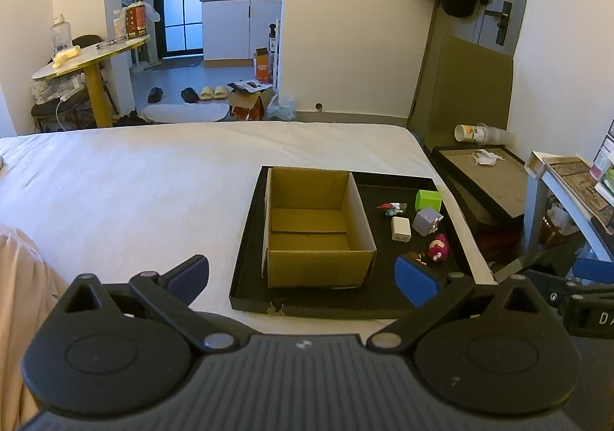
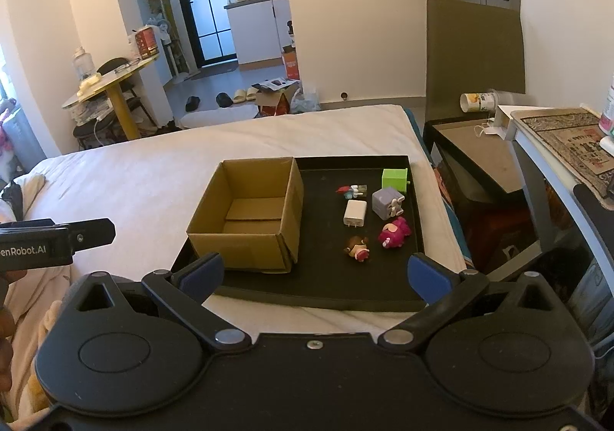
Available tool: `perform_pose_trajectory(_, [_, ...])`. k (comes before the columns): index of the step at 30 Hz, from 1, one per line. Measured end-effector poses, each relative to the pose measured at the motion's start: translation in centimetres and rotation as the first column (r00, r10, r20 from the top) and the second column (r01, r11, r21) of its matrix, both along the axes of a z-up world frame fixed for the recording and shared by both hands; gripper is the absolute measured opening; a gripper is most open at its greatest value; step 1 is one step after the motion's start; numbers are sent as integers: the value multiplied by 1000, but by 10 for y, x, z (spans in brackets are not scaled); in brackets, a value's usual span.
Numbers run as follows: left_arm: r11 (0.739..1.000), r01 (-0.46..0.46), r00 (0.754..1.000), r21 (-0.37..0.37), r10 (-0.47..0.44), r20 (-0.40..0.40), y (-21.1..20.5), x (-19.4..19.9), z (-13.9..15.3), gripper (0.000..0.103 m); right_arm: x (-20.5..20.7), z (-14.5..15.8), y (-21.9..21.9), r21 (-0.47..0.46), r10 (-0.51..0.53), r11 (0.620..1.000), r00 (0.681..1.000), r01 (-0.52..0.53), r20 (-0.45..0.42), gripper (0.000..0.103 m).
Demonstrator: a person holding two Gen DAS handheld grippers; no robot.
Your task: Organize rigid objects
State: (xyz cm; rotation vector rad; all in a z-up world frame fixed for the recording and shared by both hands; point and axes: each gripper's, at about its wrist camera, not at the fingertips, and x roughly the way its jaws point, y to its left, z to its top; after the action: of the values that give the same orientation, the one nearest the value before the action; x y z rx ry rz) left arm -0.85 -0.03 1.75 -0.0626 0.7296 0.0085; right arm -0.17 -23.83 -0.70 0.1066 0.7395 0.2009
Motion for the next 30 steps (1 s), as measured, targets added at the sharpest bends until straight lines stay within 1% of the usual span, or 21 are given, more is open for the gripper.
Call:
perform_pose_trajectory(14, [1000, 20, 1000, 6, -20, 10, -5, -2, 4, 103, -5, 2, -6, -1, -25, 1000, 1000, 25, 6, 103])
perform_pose_trajectory(30, [1000, 27, 999, 8, -27, 20, -8, -7, 6, 103, -8, 3, -9, -4, -28, 1000, 999, 28, 17, 103])
